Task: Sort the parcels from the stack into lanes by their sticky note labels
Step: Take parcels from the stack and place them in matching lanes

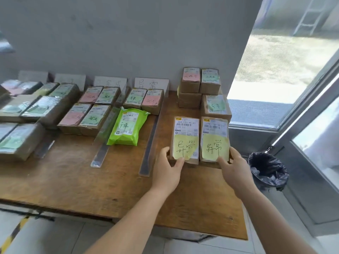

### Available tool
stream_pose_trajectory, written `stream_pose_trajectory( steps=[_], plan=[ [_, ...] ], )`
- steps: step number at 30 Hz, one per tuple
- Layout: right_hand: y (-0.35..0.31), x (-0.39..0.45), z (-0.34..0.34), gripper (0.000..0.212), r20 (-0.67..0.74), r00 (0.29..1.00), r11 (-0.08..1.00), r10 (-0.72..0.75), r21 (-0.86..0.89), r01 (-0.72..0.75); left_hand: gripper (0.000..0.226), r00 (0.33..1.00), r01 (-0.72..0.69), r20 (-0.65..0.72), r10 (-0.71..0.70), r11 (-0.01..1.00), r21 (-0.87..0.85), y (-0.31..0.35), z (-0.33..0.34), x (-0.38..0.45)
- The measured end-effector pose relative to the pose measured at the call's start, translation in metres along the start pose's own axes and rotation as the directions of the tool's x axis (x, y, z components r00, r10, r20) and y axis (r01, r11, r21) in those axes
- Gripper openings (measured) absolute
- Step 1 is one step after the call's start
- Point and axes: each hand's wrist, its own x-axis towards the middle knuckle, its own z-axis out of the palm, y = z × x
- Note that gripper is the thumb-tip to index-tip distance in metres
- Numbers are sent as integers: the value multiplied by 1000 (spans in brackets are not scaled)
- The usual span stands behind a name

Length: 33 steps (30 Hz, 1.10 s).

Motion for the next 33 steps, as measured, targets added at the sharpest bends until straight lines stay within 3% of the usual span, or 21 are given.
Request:
stream_pose_trajectory(
  steps=[3, 7, 11, 20, 28, 33],
  plan=[
    [-20, 3, -9, 42, -49, 996, 998, -70, -13, 69, 51, 990, -105, -91, 104, 994, -4, 22, -11, 2],
    [-46, 3, -14, 29, -37, 985, 975, -166, 142, 170, 46, 973, -168, -177, 146, 979, -117, 45, -34, 4],
    [-72, 0, -10, 37, 56, 983, 944, -173, 293, 149, 23, 970, -150, -226, 86, 947, -283, 52, -64, 4],
    [-139, -3, 40, 40, 175, 957, 923, -233, 351, 160, 24, 949, -106, -314, -43, 890, -444, 37, -142, 25],
    [-188, -5, 131, 51, 33, 982, 970, -185, 167, 177, 36, 947, -77, -311, -86, 875, -477, 2, -206, 74],
    [-201, 0, 183, 51, -31, 998, 997, -48, -64, 46, 36, 965, -57, -251, -74, 875, -480, -19, -229, 99]
  ],
)
